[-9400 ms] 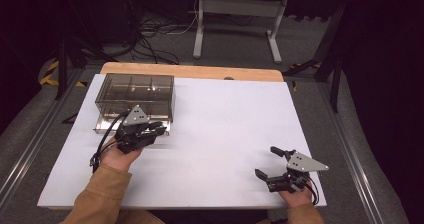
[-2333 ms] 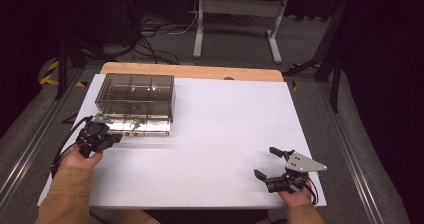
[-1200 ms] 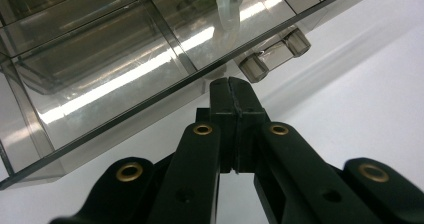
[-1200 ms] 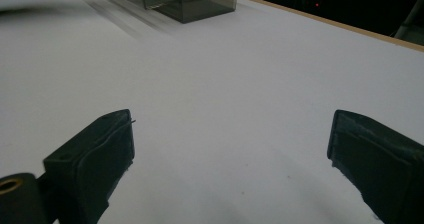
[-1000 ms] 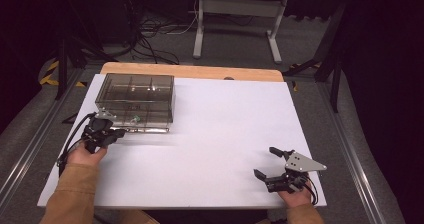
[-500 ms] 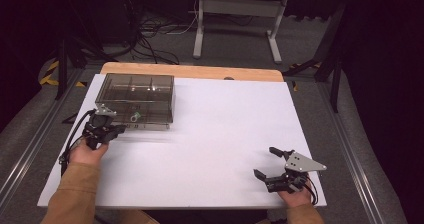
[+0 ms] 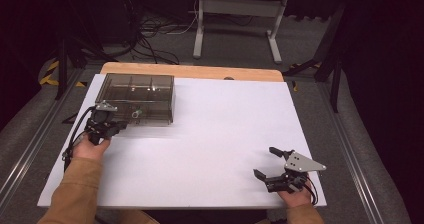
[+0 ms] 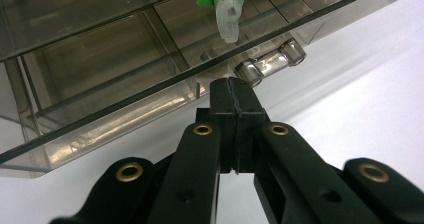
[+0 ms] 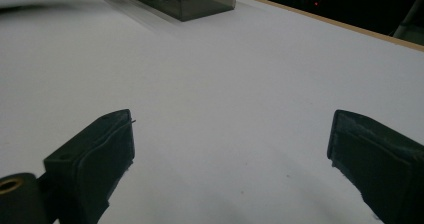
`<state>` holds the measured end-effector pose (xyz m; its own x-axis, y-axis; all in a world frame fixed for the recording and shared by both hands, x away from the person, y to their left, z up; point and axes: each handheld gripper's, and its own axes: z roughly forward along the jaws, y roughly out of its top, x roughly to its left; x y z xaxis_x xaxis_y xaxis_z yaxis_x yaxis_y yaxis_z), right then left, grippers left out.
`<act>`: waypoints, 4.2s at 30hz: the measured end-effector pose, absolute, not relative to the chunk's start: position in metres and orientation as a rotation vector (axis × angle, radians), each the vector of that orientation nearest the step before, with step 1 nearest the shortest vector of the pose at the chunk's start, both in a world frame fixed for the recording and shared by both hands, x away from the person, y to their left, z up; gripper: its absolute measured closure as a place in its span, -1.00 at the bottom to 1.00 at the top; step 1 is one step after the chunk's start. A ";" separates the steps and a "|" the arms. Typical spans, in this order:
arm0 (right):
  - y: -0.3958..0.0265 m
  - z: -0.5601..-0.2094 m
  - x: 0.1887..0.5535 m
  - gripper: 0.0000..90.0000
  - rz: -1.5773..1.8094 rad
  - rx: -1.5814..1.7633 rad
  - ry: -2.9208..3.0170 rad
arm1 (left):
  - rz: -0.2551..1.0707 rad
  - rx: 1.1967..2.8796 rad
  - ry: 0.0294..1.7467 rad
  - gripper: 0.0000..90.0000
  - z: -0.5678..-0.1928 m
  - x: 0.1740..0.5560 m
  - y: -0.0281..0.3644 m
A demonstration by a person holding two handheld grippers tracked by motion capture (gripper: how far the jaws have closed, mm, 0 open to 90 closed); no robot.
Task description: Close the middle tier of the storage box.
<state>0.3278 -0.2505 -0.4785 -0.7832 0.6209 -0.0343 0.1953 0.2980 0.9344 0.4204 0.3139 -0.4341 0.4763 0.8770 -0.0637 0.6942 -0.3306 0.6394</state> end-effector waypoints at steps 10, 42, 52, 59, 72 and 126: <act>-0.251 -0.478 0.328 -0.88 1.484 0.731 2.182 | 0.402 2.100 1.296 1.00 -0.434 0.429 0.314; -0.251 -0.478 0.328 -0.89 1.483 0.733 2.178 | 0.452 2.084 1.331 1.00 -0.431 0.446 0.308; -0.251 -0.478 0.328 -0.88 1.485 0.732 2.178 | 0.461 2.096 1.300 0.71 -0.418 0.429 0.309; -0.251 -0.478 0.328 -0.88 1.482 0.735 2.182 | 0.452 2.095 1.263 0.62 -0.409 0.417 0.309; -0.250 -0.478 0.328 -0.88 1.479 0.732 2.182 | 0.429 2.101 1.206 0.48 -0.408 0.401 0.298; -0.250 -0.478 0.328 -0.89 1.481 0.728 2.184 | 0.399 1.862 0.770 -0.92 -0.445 0.332 0.279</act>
